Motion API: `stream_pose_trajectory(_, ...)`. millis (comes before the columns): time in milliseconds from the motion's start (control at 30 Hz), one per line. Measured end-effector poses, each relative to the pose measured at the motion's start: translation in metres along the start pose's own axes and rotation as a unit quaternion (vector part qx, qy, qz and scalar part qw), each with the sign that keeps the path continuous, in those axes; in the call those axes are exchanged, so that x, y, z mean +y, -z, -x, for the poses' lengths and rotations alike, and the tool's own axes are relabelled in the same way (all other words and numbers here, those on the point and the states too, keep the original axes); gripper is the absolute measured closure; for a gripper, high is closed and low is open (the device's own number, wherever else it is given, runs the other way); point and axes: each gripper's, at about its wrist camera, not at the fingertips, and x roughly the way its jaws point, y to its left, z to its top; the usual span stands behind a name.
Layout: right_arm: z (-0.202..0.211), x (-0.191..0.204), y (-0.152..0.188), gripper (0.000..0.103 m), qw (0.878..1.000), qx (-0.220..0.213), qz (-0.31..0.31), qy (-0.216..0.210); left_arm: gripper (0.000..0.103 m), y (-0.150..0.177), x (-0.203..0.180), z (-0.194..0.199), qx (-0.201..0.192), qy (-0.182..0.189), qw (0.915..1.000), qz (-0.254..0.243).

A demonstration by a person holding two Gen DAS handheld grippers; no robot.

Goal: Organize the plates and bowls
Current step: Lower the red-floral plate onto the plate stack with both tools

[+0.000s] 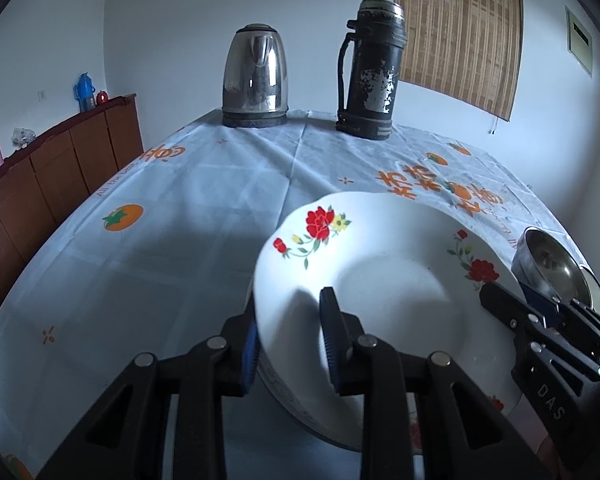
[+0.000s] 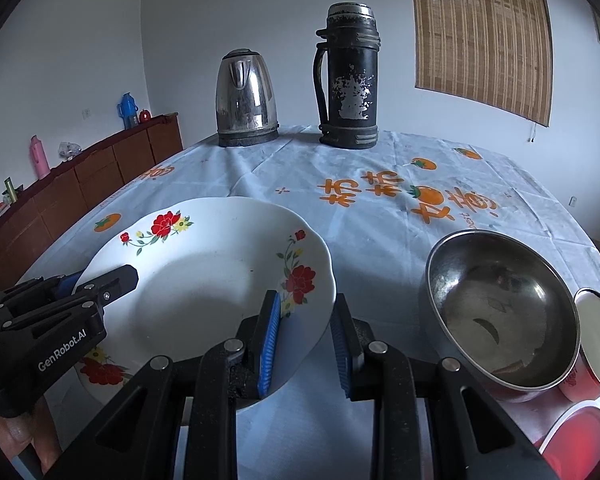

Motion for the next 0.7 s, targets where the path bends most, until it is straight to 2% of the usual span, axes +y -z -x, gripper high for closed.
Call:
stream_pose_trajectory(167, -0.0052, 0.0, -0.0011, 0.075, 1.0, 0.013, -0.001, -0.001, 0.078, 0.0008, -0.0004, -0.0003, -0.001, -0.001, 1.0, -0.004)
stream_pose_trajectory(700, -0.0048, 0.0, -0.0015, 0.075, 1.0, 0.012, -0.003, 0.004, 0.078, 0.003, -0.0008, -0.0026, -0.002, 0.002, 1.0, -0.004)
